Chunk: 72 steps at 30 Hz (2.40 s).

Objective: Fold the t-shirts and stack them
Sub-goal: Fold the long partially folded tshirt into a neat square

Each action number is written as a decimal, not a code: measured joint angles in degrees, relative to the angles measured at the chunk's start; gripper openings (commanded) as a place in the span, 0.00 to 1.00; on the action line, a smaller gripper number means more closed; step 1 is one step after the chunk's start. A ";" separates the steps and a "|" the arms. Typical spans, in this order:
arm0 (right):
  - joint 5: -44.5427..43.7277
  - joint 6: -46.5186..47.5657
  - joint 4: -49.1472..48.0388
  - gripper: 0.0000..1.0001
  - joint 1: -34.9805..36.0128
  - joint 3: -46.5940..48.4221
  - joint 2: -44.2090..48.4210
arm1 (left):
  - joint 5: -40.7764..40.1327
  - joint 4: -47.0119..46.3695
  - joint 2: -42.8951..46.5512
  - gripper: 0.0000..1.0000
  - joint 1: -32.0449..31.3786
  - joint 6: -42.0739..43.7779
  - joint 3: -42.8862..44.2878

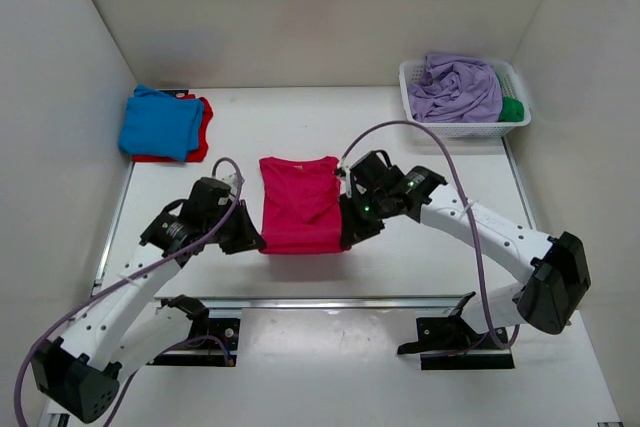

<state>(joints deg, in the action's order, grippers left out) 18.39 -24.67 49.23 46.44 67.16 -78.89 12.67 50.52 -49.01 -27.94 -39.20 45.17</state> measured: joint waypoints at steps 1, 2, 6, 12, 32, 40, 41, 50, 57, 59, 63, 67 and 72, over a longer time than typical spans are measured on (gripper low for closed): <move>0.26 0.74 0.76 0.00 -0.94 1.51 -0.35 | 0.04 0.00 -1.33 0.00 0.35 0.20 1.11; 0.59 1.44 1.75 0.00 -1.81 3.23 -1.05 | 0.07 0.00 -2.58 0.00 0.70 0.33 2.01; 1.88 4.48 4.66 0.00 -4.94 9.73 -5.68 | 0.52 0.04 -7.69 0.00 3.26 1.31 5.40; 2.64 9.77 8.98 0.00 -9.79 21.77 -14.71 | 1.51 -1.99 -15.65 0.00 8.35 3.56 13.75; 4.55 15.91 8.66 0.00 -16.92 43.34 -35.63 | 0.42 -16.70 -32.17 0.00 15.80 5.95 19.34; 5.29 15.93 5.40 0.00 -19.32 45.64 -41.03 | -0.07 -24.22 -36.94 0.05 16.26 4.98 19.32; 5.53 15.91 4.96 0.00 -19.67 45.90 -41.70 | -0.07 -25.20 -37.64 0.07 16.28 4.81 19.32; 6.82 15.91 3.34 0.01 -22.32 54.75 -50.64 | -0.48 -32.59 -46.80 0.14 16.79 3.17 20.35; 7.26 15.91 2.95 0.00 -23.67 64.46 -59.80 | -1.77 -37.22 -54.01 0.19 17.05 2.03 22.91; 7.32 15.89 3.13 0.02 -23.87 67.17 -62.07 | -2.47 -38.66 -55.01 0.27 17.11 1.55 23.15; 6.67 15.91 3.45 0.19 -24.20 74.01 -67.19 | -4.11 -41.51 -56.76 0.53 18.01 0.44 23.39; 4.87 15.87 4.87 0.38 -24.63 82.68 -72.46 | -5.75 -44.70 -58.40 0.59 19.26 -1.09 23.47; 3.63 15.54 5.38 0.51 -25.16 90.73 -76.59 | -7.91 -50.21 -58.47 0.59 19.98 -3.34 23.34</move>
<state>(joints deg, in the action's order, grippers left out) 22.02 -9.13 54.61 21.28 157.88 -155.48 4.75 0.32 -107.48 -7.97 -42.54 68.51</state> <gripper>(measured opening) 0.474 0.590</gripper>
